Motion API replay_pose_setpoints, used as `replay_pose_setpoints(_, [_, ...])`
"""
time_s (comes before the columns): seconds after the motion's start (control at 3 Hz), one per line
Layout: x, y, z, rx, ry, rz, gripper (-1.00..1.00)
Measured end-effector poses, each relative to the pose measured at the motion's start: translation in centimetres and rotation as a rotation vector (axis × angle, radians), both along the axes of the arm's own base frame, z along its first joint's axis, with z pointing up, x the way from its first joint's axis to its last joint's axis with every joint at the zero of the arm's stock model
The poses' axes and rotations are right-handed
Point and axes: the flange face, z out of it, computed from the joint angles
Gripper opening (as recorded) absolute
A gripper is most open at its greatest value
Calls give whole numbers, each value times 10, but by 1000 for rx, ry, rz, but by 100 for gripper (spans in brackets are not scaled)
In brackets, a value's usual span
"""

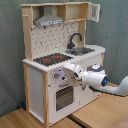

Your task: Play with the kitchen

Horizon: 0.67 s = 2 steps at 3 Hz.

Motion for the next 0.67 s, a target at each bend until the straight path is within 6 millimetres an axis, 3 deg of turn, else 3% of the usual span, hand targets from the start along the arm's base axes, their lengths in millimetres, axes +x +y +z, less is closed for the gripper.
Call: replay_pose_setpoints(0.67, [8,3,-35,7,23,-147,100])
